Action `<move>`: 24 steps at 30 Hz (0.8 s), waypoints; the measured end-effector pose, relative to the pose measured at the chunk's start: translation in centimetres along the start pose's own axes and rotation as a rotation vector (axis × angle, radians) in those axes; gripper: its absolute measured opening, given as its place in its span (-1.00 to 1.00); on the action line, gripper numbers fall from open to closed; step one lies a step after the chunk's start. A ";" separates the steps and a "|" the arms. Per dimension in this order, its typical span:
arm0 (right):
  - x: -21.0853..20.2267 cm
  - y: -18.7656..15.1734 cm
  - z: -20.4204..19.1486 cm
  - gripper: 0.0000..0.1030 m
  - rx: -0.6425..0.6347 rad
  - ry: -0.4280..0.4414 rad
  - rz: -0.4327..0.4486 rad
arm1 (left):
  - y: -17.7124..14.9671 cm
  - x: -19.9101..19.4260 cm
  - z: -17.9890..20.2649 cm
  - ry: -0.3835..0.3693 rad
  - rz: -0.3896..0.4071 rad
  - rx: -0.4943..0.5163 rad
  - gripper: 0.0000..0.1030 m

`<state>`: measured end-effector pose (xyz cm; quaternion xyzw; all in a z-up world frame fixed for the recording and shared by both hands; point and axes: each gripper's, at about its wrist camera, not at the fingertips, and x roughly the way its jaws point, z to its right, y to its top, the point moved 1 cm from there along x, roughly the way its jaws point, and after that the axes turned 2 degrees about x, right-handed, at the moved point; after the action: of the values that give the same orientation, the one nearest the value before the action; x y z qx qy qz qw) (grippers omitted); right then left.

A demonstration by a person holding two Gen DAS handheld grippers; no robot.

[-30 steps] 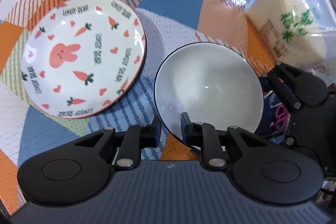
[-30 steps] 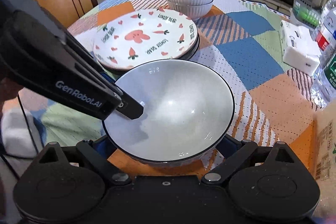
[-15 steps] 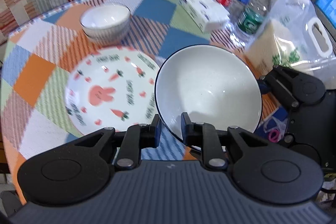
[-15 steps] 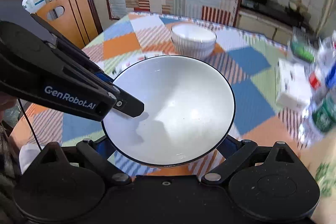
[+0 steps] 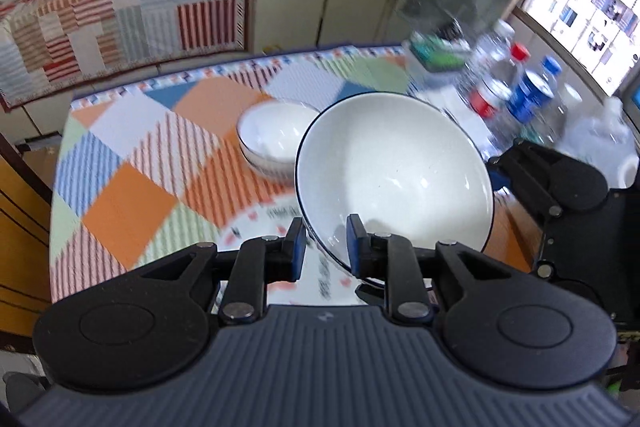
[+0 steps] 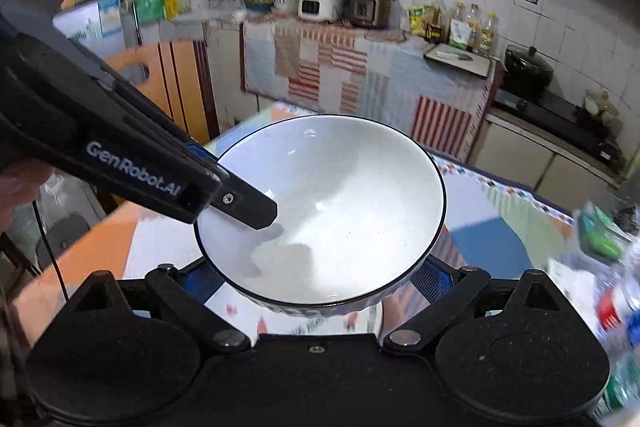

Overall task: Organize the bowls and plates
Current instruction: 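Lift the white bowl with both grippers and carry it over the other bowl, then lower the white bowl into the other bowl and open both grippers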

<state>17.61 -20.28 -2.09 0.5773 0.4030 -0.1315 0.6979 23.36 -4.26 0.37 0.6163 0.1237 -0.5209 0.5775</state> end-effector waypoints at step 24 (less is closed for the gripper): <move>14.5 5.2 7.1 0.91 -0.092 0.039 -0.221 | 6.5 15.3 -6.6 0.030 -0.102 -0.059 -0.62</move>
<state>33.15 -21.09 -8.75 0.4991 0.4832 -0.1778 0.6970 38.08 -7.55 -9.19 0.5997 0.1786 -0.5365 0.5662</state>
